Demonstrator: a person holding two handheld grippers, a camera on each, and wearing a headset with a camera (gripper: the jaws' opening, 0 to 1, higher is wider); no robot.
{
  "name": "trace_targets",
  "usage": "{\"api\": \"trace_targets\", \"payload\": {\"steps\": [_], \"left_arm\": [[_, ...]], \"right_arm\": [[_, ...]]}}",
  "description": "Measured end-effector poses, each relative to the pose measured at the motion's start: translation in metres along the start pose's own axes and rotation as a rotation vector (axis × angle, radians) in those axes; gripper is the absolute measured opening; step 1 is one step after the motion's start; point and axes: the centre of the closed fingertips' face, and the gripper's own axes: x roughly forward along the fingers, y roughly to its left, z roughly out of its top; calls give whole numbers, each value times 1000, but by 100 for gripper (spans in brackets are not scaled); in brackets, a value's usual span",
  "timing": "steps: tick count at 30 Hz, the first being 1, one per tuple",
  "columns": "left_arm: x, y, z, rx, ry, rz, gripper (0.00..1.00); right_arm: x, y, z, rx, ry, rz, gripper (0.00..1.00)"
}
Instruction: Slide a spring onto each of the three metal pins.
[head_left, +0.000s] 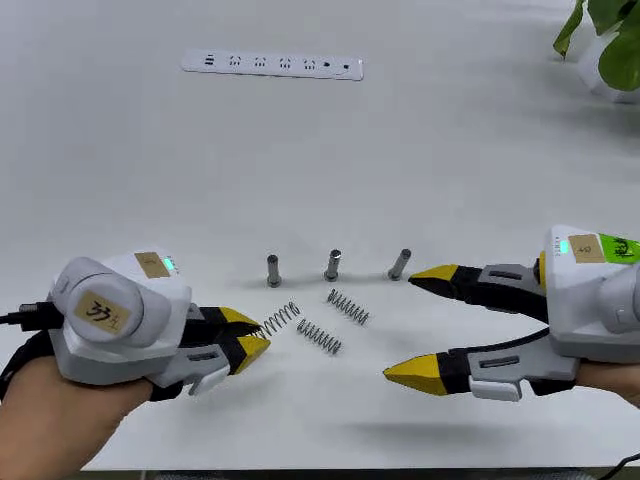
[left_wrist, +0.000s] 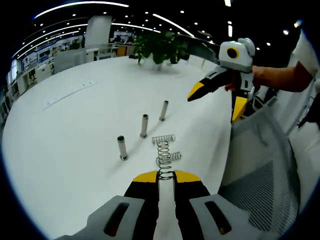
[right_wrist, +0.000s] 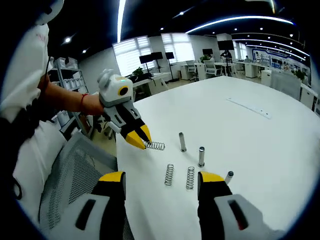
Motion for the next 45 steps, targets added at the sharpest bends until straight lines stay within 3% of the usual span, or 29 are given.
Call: {"api": "trace_targets", "payload": {"steps": [3,5,10,15,18,22,33,45], "left_arm": [[-2,-2,8,-8,-36,-6,10],[-3,-4,14,-6,-62,-12,10],[-5,-9,27,-18,-116,-21,10],[-8,-15,42,-24,-183,-34,10],[-9,-19,49,-27,-212,-42,10],[-11,-23,59,-32,-254,-50,10],[-11,-33,74,-40,-315,-86,10],[-10,-34,76,-41,-321,-96,10]], "right_arm": [[8,9,14,80,-49,-1,53],[14,4,15,137,-71,-13,48],[23,8,33,257,-158,-20,40],[30,4,46,451,-265,-44,33],[32,6,50,555,-310,-32,33],[30,-4,53,688,-381,-40,30],[29,-8,65,759,-446,-15,21],[26,-7,68,768,-457,-5,12]]}}
